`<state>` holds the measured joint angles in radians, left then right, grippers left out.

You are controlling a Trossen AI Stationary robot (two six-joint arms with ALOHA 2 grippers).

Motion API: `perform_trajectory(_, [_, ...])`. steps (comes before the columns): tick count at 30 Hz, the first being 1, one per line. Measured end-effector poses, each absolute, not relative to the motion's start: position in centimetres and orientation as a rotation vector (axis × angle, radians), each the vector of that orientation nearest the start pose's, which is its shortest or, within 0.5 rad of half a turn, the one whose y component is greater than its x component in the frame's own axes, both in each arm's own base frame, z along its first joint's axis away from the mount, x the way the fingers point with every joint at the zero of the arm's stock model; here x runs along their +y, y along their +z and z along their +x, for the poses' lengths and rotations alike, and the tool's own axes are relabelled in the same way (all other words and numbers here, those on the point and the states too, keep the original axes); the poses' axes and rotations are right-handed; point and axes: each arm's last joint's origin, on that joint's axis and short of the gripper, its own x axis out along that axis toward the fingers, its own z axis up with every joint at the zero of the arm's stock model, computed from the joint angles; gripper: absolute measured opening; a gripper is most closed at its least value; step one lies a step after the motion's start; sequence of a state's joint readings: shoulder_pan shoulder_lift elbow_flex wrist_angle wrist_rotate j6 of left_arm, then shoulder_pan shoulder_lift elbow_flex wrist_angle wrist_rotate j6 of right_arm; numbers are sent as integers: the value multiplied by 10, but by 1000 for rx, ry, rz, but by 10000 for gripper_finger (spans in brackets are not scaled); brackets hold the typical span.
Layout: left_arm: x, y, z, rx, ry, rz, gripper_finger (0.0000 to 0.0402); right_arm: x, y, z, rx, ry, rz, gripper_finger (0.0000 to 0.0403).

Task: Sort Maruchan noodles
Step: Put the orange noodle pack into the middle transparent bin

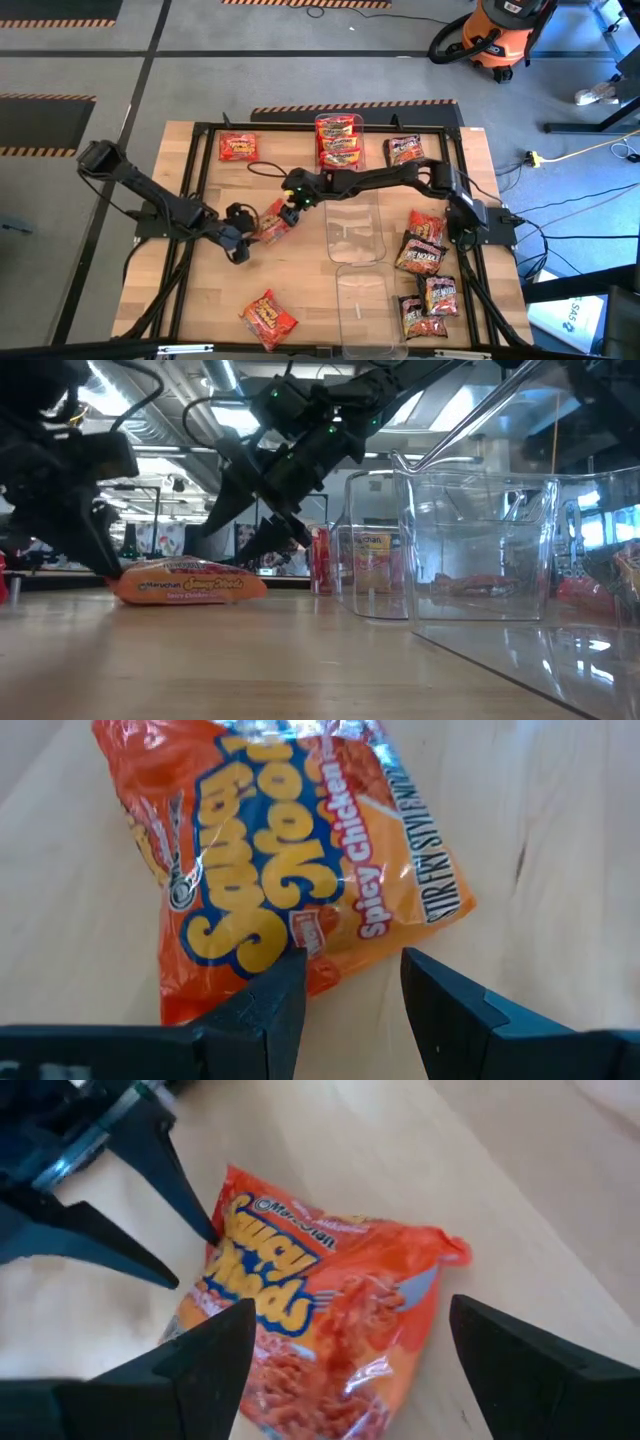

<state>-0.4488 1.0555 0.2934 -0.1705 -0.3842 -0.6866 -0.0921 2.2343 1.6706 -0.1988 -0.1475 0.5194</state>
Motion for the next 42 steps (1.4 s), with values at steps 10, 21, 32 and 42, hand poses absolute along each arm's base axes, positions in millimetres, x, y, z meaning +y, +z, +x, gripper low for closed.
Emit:
perform_trajectory(10, [-54, 108, 141, 730, 257, -302, 156, -41, 153, 489, 806, -156, 615, 308])
perform_trajectory(21, [-51, 103, 139, 663, 283, -294, 156, -38, 145, 489, 850, -88, 689, 308])
perform_trajectory(32, [-52, 106, 141, 641, 255, -275, 156, -37, 160, 501, 683, 65, 721, 308])
perform_trajectory(42, [-55, 118, 150, 497, 222, -228, 156, -32, 157, 501, 699, 65, 703, 308])
